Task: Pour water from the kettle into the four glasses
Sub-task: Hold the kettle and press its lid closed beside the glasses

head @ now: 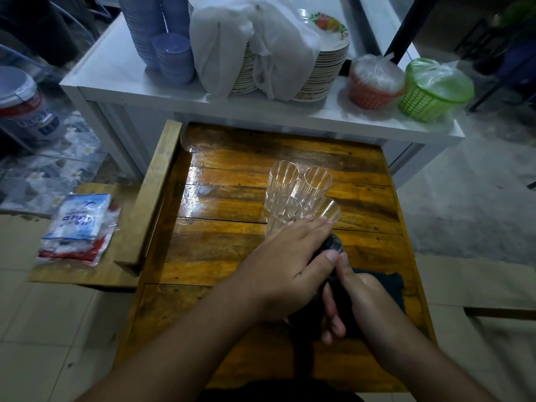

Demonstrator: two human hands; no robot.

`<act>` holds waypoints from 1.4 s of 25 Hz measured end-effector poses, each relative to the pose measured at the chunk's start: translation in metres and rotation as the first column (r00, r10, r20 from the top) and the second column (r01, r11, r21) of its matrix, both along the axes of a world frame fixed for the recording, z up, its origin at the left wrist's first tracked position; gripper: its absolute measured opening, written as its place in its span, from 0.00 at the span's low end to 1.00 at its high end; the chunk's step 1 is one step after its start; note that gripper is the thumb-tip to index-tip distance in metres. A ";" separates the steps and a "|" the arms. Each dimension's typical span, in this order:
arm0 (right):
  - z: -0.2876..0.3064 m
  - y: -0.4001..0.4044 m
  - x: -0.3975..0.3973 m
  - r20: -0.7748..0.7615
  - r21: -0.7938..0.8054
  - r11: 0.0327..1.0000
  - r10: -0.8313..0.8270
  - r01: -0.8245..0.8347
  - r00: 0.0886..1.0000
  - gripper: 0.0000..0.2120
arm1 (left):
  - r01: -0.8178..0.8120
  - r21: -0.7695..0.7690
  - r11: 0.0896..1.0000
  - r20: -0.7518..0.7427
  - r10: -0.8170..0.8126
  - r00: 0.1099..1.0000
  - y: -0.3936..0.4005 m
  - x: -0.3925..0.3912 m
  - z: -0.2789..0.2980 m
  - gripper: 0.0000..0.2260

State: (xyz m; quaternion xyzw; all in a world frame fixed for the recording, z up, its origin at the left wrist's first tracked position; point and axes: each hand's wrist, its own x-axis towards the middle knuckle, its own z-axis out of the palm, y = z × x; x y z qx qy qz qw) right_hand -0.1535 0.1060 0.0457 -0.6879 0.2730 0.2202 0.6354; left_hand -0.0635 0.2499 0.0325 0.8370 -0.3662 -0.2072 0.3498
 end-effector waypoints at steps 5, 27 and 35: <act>0.003 -0.001 0.001 -0.012 -0.008 1.000 0.014 -0.014 1.000 0.39 | -0.030 -0.031 0.999 -0.017 0.030 0.999 -0.001 -0.003 0.001 0.28; 0.012 -0.005 0.000 -0.031 -0.026 0.999 0.027 -0.028 0.999 0.37 | -0.072 -0.052 0.996 -0.046 0.069 0.997 -0.007 -0.009 0.004 0.28; 0.017 -0.005 0.000 -0.035 -0.030 0.999 0.033 -0.034 0.999 0.37 | -0.077 -0.055 0.996 -0.062 0.073 0.995 -0.008 -0.010 0.006 0.29</act>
